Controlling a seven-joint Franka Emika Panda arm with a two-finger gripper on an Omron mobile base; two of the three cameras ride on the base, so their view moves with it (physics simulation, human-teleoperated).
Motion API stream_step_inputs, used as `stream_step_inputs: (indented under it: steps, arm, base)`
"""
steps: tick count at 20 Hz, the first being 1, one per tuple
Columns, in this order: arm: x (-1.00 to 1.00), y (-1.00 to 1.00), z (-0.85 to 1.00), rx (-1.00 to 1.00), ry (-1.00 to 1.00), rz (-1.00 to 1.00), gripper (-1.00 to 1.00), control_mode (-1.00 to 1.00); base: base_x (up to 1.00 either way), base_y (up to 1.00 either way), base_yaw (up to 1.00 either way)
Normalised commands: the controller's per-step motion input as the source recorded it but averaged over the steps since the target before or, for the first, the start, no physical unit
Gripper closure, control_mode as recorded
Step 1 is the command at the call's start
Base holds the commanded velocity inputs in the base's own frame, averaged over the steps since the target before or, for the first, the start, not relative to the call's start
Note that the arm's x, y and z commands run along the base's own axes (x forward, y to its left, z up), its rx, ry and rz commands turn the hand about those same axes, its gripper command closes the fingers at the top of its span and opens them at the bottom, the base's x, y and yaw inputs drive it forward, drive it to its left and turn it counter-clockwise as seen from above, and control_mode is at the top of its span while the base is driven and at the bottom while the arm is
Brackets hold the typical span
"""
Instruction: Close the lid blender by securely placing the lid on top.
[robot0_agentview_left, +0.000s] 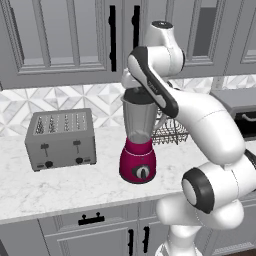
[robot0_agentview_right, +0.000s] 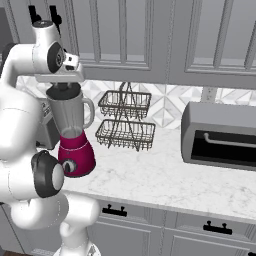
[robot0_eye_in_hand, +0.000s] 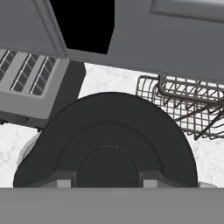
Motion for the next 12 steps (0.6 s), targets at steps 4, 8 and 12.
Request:
stream_step_inputs:
  steps: [4, 8, 12]
  arm:
    - [-0.20, 0.00, -0.01, 0.00, 0.11, 0.00, 1.00, -1.00]
    - [-0.04, 0.00, -0.19, 0.00, 0.11, 0.00, 1.00, -1.00]
    - [0.00, 0.00, -0.25, 0.00, 0.08, 0.00, 1.00, -1.00]
  base:
    - [0.00, 0.00, 0.00]
    - [0.00, 0.00, 0.00]
    - [0.00, 0.00, 0.00]
